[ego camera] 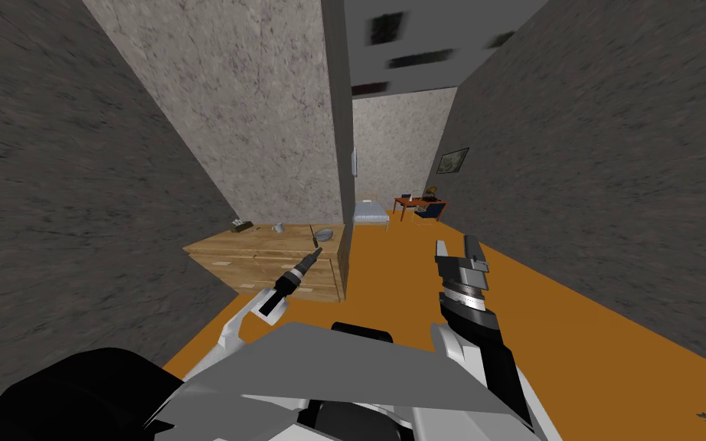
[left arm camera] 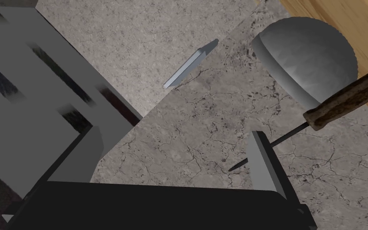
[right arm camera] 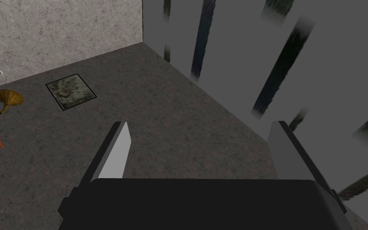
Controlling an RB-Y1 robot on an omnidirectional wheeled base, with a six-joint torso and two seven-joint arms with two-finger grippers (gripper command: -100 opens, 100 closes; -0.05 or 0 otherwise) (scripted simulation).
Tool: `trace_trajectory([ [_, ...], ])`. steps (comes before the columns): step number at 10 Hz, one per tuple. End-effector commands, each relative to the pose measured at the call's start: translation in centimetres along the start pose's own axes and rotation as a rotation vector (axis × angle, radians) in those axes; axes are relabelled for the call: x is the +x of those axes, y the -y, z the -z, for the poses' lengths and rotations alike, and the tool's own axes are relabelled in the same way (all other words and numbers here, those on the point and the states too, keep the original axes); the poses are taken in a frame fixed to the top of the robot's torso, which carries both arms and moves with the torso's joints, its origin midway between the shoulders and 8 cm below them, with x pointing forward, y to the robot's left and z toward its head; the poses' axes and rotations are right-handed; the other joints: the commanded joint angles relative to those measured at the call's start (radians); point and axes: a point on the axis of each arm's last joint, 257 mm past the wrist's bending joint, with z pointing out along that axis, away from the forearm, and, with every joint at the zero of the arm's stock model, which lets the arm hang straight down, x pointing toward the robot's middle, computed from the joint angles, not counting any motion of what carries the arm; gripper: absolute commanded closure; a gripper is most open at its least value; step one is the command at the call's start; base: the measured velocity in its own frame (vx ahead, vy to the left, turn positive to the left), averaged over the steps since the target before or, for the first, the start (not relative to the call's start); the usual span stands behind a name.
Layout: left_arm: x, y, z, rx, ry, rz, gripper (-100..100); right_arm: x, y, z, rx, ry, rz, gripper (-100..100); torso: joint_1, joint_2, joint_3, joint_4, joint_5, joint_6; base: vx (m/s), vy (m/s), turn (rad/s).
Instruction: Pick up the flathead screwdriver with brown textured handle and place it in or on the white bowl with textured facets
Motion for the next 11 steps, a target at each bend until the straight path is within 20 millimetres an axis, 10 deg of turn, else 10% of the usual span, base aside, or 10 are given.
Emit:
trace_trajectory([
  [1,0.0,-1.4,-0.3,-0.028,-0.022,-0.033,-100,0.0,0.0,0.0,0.000,0.000,0.000,0,0.000,0.000,0.000,0.000,0.000,0.000,0.067,0.058,-0.016],
  [10,-1.1,-7.2,-1.9,-0.148,-0.111,-0.207,-100,0.0,0.0,0.0,0.000,0.000,0.000,0,0.002,-0.006,-0.004,-0.002,0.001,0.000,0.128,0.082,-0.003],
  [11,-1.1,-7.3,-1.9,-0.150,-0.111,-0.209,0,0.0,0.0,0.0,0.000,0.000,0.000,0,-0.001,-0.002,-0.002,-0.001,0.000,0.000,0.012,0.008,-0.001],
])
